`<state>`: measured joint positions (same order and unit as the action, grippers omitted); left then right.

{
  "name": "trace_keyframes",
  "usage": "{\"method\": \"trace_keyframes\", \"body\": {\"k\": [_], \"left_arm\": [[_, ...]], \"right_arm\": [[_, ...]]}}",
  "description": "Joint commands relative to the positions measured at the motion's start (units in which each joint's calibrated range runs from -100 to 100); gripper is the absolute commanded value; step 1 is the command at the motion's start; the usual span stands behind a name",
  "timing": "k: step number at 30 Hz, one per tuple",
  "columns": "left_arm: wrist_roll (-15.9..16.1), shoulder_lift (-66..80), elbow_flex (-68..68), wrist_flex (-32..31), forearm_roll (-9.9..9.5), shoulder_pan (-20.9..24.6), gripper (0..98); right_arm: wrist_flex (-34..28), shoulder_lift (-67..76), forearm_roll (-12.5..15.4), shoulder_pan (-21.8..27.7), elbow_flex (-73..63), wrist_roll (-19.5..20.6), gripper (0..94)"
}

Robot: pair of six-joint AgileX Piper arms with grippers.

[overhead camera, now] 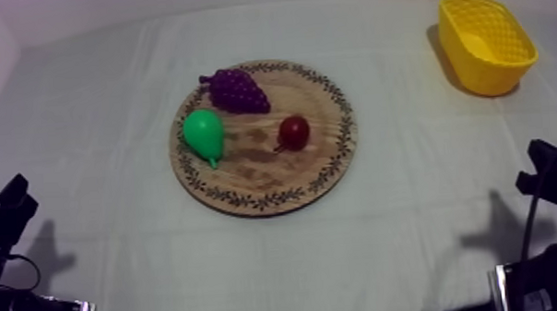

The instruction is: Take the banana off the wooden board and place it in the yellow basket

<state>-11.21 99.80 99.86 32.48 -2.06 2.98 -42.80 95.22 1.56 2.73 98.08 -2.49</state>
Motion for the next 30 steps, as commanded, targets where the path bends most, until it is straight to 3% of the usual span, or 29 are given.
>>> {"method": "trace_keyframes", "body": {"k": [1, 4, 7, 13, 30], "left_arm": [[0.0, 0.0, 0.0, 0.0, -0.01, 0.0, 0.1], [0.0, 0.0, 0.0, 0.0, -0.01, 0.0, 0.1], [0.0, 0.0, 0.0, 0.0, -0.01, 0.0, 0.1], [0.0, 0.0, 0.0, 0.0, -0.01, 0.0, 0.1], [0.0, 0.0, 0.0, 0.0, -0.01, 0.0, 0.1]], "right_arm": [[-0.4, 0.2, 0.1, 0.4, -0.2, 0.7, 0.4], [0.5, 0.4, 0.0, 1.0, 0.3, -0.2, 0.4], [4.3, 0.5, -0.2, 1.3, 1.1, -3.2, 0.3], [5.8, 0.5, -0.4, 1.4, 1.5, -8.0, 0.3], [6.0, 0.5, -0.4, 1.4, 1.6, -8.6, 0.3]]}}
